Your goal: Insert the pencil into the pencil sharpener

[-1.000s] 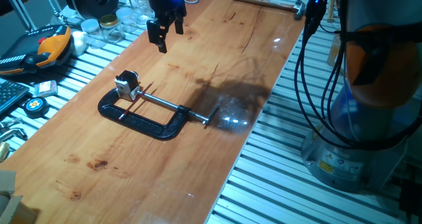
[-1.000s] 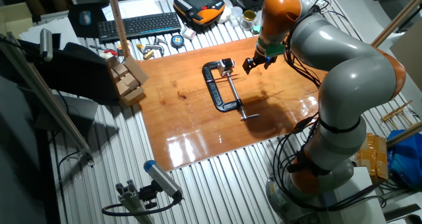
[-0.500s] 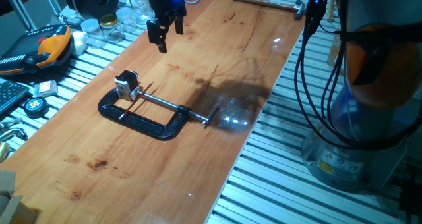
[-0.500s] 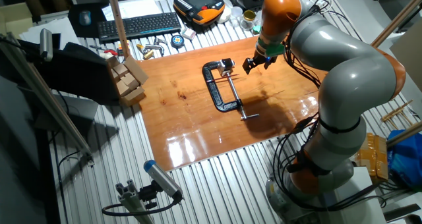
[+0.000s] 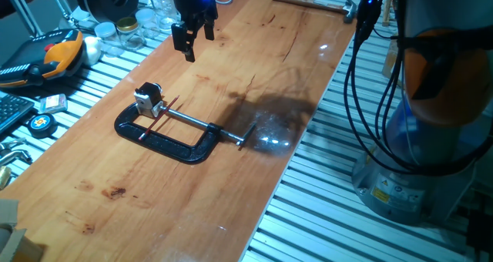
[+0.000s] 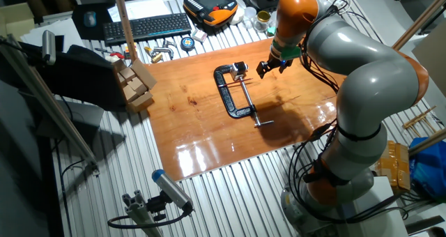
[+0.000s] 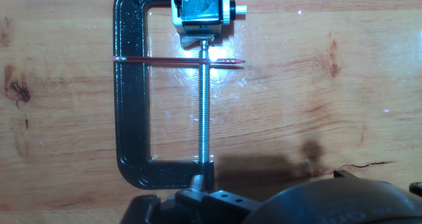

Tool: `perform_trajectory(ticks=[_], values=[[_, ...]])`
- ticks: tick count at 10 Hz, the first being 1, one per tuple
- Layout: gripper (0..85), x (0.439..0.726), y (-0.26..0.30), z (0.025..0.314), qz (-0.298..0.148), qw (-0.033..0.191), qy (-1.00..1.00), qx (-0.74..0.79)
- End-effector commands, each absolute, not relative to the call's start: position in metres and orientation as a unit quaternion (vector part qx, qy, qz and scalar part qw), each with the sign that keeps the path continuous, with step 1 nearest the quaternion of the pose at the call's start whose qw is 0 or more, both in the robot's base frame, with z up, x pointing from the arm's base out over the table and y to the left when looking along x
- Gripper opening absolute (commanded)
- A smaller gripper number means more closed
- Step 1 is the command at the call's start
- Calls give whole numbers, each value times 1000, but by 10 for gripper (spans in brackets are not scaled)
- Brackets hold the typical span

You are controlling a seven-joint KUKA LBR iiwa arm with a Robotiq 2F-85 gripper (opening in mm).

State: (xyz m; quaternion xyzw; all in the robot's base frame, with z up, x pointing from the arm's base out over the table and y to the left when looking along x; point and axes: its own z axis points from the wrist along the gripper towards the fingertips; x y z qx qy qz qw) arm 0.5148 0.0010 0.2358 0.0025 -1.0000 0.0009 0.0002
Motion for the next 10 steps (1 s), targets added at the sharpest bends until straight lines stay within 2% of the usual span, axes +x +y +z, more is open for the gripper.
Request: perform_trajectory(ticks=[1, 3, 10], values=[[0, 515, 1, 238, 14, 11, -1000, 14], [0, 513, 4, 245, 21, 15, -1000, 11], [0, 516, 4, 238, 19, 11, -1000, 10]])
